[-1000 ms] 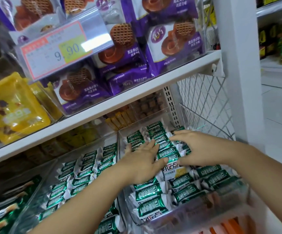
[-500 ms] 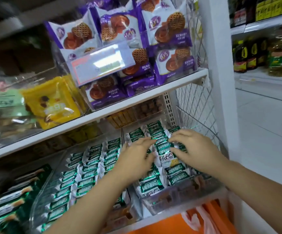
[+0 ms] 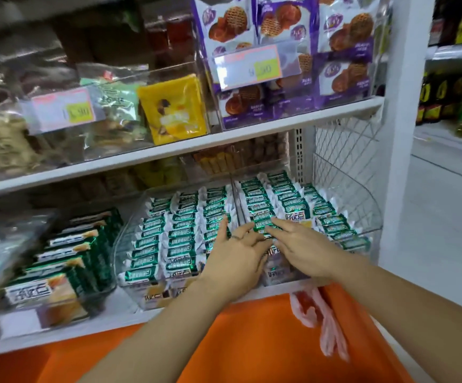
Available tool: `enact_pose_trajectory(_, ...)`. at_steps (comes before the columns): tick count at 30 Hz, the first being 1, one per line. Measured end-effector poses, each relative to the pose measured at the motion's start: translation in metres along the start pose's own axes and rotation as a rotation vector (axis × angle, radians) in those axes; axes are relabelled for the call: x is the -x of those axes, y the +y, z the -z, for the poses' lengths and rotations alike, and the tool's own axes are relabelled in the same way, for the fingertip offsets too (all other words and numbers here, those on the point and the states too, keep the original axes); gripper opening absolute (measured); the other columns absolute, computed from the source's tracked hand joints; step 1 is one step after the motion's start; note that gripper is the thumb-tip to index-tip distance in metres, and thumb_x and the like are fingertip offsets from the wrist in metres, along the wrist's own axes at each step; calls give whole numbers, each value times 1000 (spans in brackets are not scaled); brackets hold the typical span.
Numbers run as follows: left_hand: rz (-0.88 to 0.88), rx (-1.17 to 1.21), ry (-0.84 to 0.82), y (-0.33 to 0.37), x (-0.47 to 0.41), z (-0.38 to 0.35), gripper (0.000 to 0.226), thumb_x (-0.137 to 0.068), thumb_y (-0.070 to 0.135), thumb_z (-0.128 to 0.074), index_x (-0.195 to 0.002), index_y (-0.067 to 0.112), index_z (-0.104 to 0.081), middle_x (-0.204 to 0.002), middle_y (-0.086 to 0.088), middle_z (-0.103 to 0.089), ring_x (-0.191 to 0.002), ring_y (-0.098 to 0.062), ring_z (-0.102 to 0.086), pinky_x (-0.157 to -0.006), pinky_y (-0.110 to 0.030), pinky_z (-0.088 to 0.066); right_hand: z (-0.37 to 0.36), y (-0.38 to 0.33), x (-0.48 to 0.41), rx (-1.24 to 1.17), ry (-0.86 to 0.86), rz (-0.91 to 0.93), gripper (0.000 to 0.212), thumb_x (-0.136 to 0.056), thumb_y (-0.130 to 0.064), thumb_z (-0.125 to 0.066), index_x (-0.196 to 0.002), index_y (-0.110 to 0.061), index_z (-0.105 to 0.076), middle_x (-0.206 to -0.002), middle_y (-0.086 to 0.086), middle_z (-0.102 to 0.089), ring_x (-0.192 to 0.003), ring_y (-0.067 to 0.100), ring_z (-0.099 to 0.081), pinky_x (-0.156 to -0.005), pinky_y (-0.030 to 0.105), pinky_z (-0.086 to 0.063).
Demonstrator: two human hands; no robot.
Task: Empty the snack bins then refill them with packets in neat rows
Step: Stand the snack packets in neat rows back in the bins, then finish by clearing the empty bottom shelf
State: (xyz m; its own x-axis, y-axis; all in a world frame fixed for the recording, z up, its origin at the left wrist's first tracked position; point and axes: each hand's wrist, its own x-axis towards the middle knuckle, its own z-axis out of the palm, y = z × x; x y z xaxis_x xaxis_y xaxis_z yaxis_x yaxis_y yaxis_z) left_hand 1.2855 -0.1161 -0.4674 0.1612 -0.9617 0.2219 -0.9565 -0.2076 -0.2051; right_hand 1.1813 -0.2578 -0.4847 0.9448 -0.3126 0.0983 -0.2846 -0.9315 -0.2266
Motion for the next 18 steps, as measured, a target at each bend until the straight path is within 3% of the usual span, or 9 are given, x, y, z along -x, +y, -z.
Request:
enact_pose_trajectory(5, -5, 40, -4, -5, 7, 1, 42, -100, 33, -38, -141, 27, -44, -146, 4, -42, -145, -18, -19, -115, -54, 5, 7, -4, -2, 55, -52, -46, 49, -104, -31, -28, -152, -24, -17, -161, 0, -6, -147, 22, -8, -119, 36, -9)
enact_pose_trajectory(8, -55, 228, 159, -2, 30, 5, 38, -94, 31, -38, -122, 24, -63, -125, 4, -61, -123, -20, -52, -112, -54, -21, 5, -12, 28, -25, 180, -39, 49, -101, -39, -33, -149, -28, -27, -160, -4, -12, -146, 21, -9, -120, 40, -11)
enact_pose_trajectory(10, -36, 404, 254, 4, 61, 4, 36, -91, 28, -40, -112, 19, -68, -111, 3, -67, -103, -18, -61, -100, -36, -39, 1, -26, 59, -105, 231, -3, 55, -94, -50, -32, -142, -25, -42, -152, -3, -33, -140, 19, -27, -116, 38, -22)
enact_pose_trajectory(11, -10, 480, 259, 7, 80, 1, 32, -91, 25, -45, -110, 18, -69, -109, 2, -69, -99, -17, -61, -92, -25, -40, -3, -33, 75, -134, 202, 20, 58, -90, -55, -31, -135, -25, -50, -143, -4, -45, -131, 17, -38, -111, 37, -30)
enact_pose_trajectory(12, 27, 532, 238, 9, 99, -4, 27, -91, 22, -50, -110, 17, -69, -108, 2, -69, -98, -15, -60, -85, -18, -38, -10, -37, 91, -149, 140, 37, 55, -88, -56, -34, -128, -26, -56, -132, -5, -54, -119, 14, -48, -105, 35, -38)
enact_pose_trajectory(14, 100, 590, 139, 13, 138, -17, 23, -92, 18, -59, -113, 19, -68, -108, 3, -68, -98, -11, -59, -85, -16, -40, -25, -45, 119, -107, -51, 34, 40, -90, -53, -50, -119, -29, -62, -118, -9, -63, -100, 8, -55, -96, 35, -45)
enact_pose_trajectory(16, 148, 622, -39, 17, 171, -30, 27, -91, 24, -64, -118, 21, -65, -112, 4, -65, -100, -10, -59, -86, -20, -43, -38, -49, 137, -55, -225, 18, 38, -87, -54, -57, -117, -32, -63, -116, -11, -64, -103, 7, -54, -93, 32, -45)
enact_pose_trajectory(18, 176, 657, -295, 20, 198, -38, 40, -87, 37, -68, -125, 24, -61, -121, 6, -60, -106, -8, -56, -85, -17, -39, -48, -56, 148, -43, -363, 32, 42, -84, -55, -61, -118, -30, -63, -119, -11, -63, -100, 0, -50, -83, 21, -41)
